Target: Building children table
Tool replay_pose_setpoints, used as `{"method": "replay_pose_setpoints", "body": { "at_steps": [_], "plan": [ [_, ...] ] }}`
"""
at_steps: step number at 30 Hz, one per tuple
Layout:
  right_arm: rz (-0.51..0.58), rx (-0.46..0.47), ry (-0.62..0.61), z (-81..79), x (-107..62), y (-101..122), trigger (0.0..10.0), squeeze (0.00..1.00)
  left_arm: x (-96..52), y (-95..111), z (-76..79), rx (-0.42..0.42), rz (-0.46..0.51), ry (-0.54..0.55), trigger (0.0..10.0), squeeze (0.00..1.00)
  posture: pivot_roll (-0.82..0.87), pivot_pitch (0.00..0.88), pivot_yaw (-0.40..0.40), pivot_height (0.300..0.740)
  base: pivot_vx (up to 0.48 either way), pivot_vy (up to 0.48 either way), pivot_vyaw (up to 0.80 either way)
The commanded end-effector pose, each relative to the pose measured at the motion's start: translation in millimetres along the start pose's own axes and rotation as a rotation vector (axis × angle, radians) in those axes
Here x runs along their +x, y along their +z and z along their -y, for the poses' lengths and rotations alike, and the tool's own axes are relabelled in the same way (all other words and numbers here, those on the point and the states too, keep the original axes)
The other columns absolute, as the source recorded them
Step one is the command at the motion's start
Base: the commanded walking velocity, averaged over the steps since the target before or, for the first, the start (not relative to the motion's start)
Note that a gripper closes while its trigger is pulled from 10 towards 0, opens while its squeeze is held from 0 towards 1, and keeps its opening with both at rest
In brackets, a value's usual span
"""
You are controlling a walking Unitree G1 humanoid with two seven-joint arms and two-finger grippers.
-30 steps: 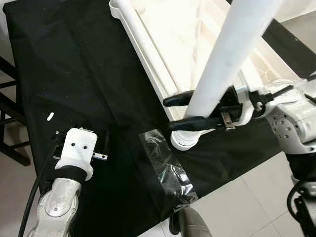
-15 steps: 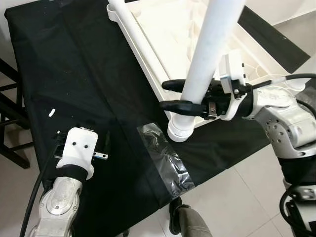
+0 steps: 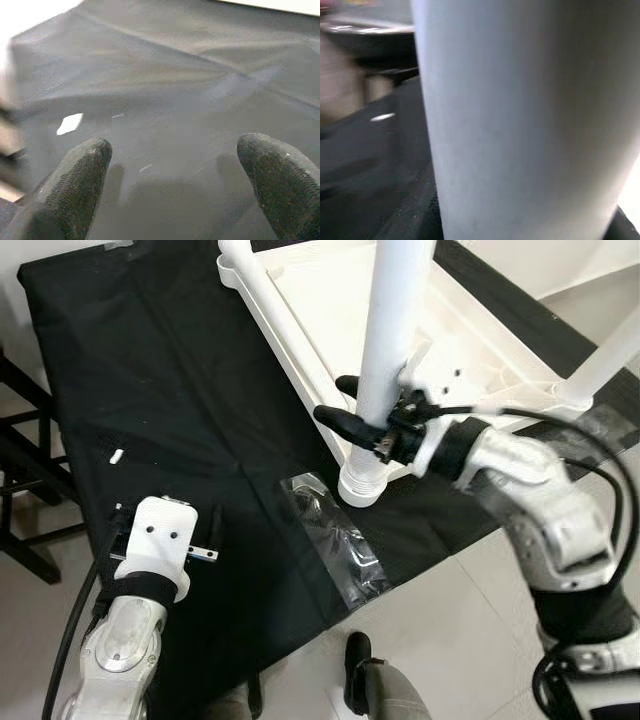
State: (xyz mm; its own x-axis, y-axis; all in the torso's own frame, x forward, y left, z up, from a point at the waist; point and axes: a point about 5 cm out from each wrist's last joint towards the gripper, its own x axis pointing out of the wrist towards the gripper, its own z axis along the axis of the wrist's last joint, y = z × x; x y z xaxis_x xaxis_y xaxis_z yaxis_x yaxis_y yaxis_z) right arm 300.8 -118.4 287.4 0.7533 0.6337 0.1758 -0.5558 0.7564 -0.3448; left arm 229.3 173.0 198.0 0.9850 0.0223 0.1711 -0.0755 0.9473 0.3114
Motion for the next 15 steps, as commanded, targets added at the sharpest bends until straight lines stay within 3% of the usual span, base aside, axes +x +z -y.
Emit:
{"method": "replay_pose_setpoints", "body": {
  "at_steps": [1, 6, 13, 15],
  "plan": [
    [-0.275, 0.057, -0.122, -6.4, -6.6, -53.5, 10.0, 0.0, -3.1, -8.6, 0.7, -0.007, -0.035, 0.001, 10.0, 0.0, -0.05, 0.376, -0.028, 0.74, 0.0, 0.0, 0.0],
    [-0.23, 0.061, -0.189, -14.2, -1.6, -49.7, 10.0, 0.0, 1.7, -12.5, 2.1, -0.003, -0.035, -0.003, 10.0, 0.0, -0.04, 0.348, -0.017, 0.74, 0.0, 0.0, 0.0],
    [-0.172, 0.048, -0.235, -8.3, 4.8, -39.2, 10.0, 0.0, 5.9, -18.5, 1.9, 0.0, -0.041, -0.001, 10.0, 0.0, -0.04, 0.315, -0.015, 0.74, 0.0, 0.0, 0.0],
    [-0.109, 0.056, -0.254, -3.5, 8.7, -31.1, 10.0, 0.0, 10.9, -23.0, 1.9, -0.004, -0.047, 0.001, 10.0, 0.0, -0.04, 0.289, -0.013, 0.74, 0.0, 0.0, 0.0]
  ]
}}
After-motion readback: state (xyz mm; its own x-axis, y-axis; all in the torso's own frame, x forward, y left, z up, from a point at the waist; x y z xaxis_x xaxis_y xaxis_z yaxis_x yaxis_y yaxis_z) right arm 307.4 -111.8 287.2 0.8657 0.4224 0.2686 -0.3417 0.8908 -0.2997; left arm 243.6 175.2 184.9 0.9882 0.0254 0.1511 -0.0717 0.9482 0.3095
